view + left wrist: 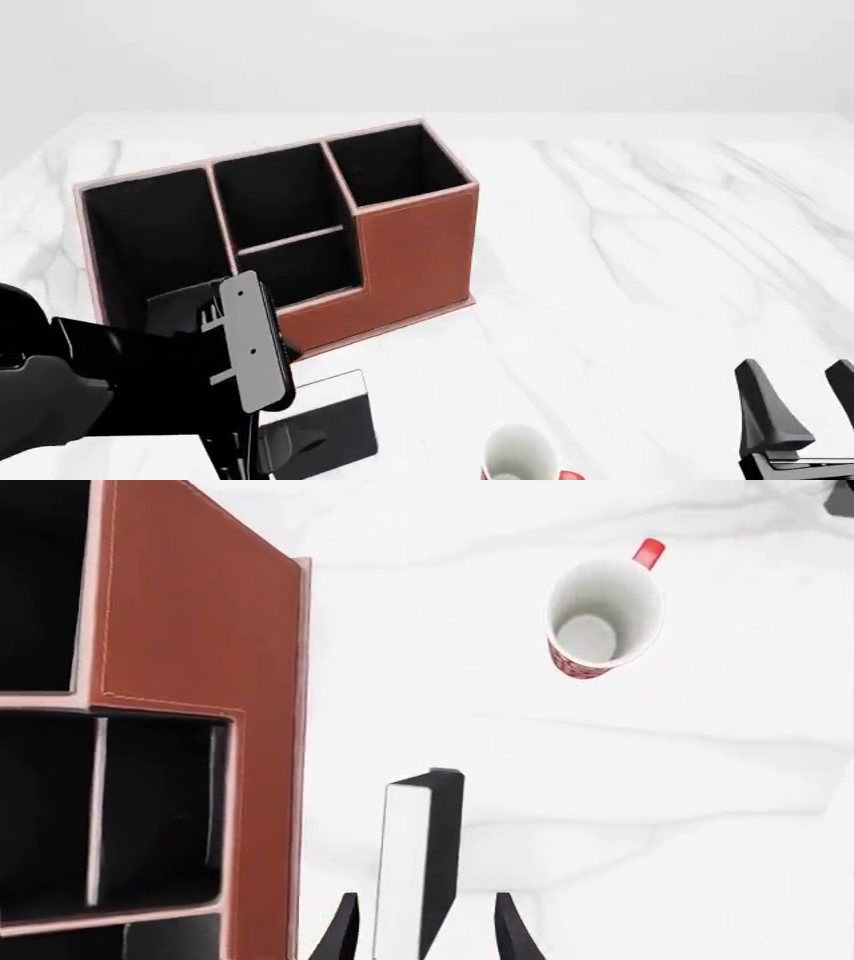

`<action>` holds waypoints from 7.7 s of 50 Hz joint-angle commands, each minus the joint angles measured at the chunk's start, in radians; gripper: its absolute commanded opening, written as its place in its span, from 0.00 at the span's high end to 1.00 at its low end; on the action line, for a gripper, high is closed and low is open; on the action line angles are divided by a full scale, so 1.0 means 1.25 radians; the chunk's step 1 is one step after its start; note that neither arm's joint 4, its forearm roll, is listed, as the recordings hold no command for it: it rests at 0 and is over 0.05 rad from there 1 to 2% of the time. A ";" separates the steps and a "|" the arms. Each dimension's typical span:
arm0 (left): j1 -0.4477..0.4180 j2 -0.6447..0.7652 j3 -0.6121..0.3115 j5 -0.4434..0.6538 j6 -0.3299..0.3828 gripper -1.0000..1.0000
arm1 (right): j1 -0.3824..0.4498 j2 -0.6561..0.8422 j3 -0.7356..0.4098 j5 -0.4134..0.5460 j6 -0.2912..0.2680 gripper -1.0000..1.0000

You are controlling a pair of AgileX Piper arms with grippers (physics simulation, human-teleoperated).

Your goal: Pick up the book and place it in the front compartment of the caddy.

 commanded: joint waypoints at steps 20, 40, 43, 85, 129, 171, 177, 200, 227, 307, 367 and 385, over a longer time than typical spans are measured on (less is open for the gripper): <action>0.023 -0.003 0.034 -0.028 0.002 0.00 | 0.000 -0.001 0.001 0.000 -0.002 0.00; 0.035 0.001 0.062 -0.058 0.004 0.00 | 0.000 -0.001 0.001 0.000 -0.002 0.00; 0.039 0.002 0.064 -0.059 0.005 0.00 | 0.000 -0.001 0.001 0.000 -0.002 0.00; 0.055 0.033 0.105 -0.125 0.003 0.00 | 0.000 -0.001 0.001 0.000 -0.002 0.00; 0.069 0.048 0.144 -0.177 -0.010 0.00 | 0.000 -0.001 0.001 0.000 -0.002 0.00; 0.098 0.058 0.171 -0.208 -0.002 0.00 | 0.000 -0.001 0.001 0.000 -0.002 0.00; 0.114 0.065 0.174 -0.213 0.011 0.00 | 0.000 -0.001 0.001 0.000 -0.002 0.00; 0.110 0.101 0.202 -0.270 -0.002 0.00 | 0.000 -0.001 0.001 0.000 -0.002 0.00; 0.100 0.046 0.146 -0.179 0.107 1.00 | 0.000 -0.001 0.001 0.000 -0.002 0.00; 0.363 0.166 -0.315 -0.030 0.444 1.00 | 0.000 -0.001 0.001 0.000 -0.002 0.00; 0.419 0.283 -0.272 -0.264 0.544 1.00 | 0.000 -0.001 0.001 0.000 -0.002 0.00; 0.432 0.338 -0.264 -0.315 0.535 1.00 | 0.000 -0.001 0.001 0.000 -0.002 0.00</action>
